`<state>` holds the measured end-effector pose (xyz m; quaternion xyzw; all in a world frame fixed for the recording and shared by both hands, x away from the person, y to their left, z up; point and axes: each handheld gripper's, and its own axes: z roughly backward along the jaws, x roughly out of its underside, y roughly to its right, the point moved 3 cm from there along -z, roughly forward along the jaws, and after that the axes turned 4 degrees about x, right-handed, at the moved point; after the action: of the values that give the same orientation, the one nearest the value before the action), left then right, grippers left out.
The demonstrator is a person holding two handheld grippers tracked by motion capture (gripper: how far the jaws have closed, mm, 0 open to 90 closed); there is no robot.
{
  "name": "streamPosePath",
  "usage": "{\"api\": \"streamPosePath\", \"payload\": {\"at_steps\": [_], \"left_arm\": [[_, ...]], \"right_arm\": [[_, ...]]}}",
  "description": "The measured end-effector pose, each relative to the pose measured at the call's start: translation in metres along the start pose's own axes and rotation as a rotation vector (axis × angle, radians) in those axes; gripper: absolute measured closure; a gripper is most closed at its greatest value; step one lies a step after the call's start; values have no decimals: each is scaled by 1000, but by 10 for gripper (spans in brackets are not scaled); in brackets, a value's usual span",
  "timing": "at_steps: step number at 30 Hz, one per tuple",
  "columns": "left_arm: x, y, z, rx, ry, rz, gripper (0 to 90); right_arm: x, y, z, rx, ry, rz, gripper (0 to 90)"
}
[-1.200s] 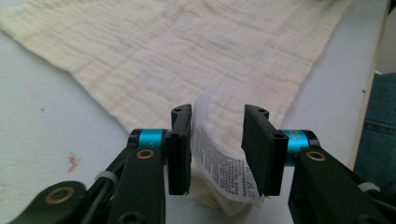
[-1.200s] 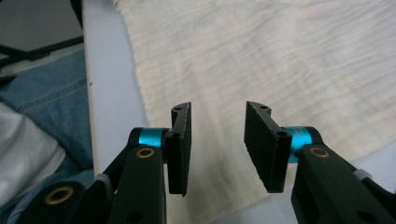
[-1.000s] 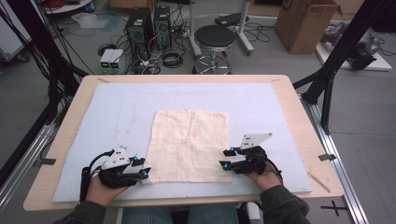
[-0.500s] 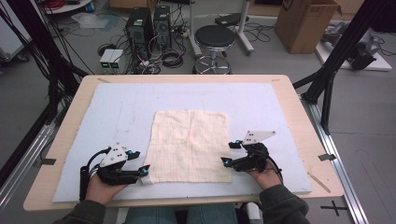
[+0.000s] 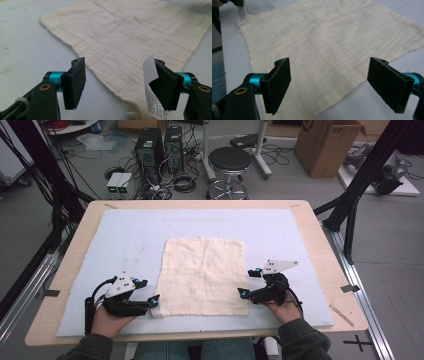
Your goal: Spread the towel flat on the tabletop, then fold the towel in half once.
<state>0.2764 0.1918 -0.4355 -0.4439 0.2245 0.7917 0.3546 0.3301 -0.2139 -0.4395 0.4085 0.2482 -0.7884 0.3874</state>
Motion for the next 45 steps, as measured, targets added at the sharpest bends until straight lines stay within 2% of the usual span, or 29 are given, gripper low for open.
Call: {"api": "streamPosePath", "payload": {"at_steps": [18,22,26,29,31,34,36,39,41,42,45], "left_arm": [[-2,-1,1,4,9,-7,320],[-2,-1,0,27,-9,-10,368],[-5,-2,-2,17,-8,-13,365],[-9,-5,-4,17,-4,9,367],[-12,-9,-6,36,-17,44,389],[-17,-13,-9,55,-8,72,407],[-20,-17,-11,53,-8,68,407],[-28,-24,-16,57,2,84,413],[-33,-29,-21,46,-5,79,426],[-37,-33,-24,58,-20,84,425],[-47,-41,-29,53,-14,94,424]], "right_arm": [[-1,-5,-2,2,-9,8,187],[-2,-5,-4,-3,-9,-3,187],[-5,-2,-5,-2,-6,5,187],[-8,1,-5,1,-5,0,187],[-8,4,-6,5,-15,0,187],[-10,10,-7,-10,-37,-23,186],[-13,14,-6,1,-37,-21,180],[-21,21,-7,16,-34,-47,145],[-26,27,-11,4,-42,-58,143],[-28,29,-11,7,-46,-58,143],[-38,37,-15,24,-54,-47,141]]}}
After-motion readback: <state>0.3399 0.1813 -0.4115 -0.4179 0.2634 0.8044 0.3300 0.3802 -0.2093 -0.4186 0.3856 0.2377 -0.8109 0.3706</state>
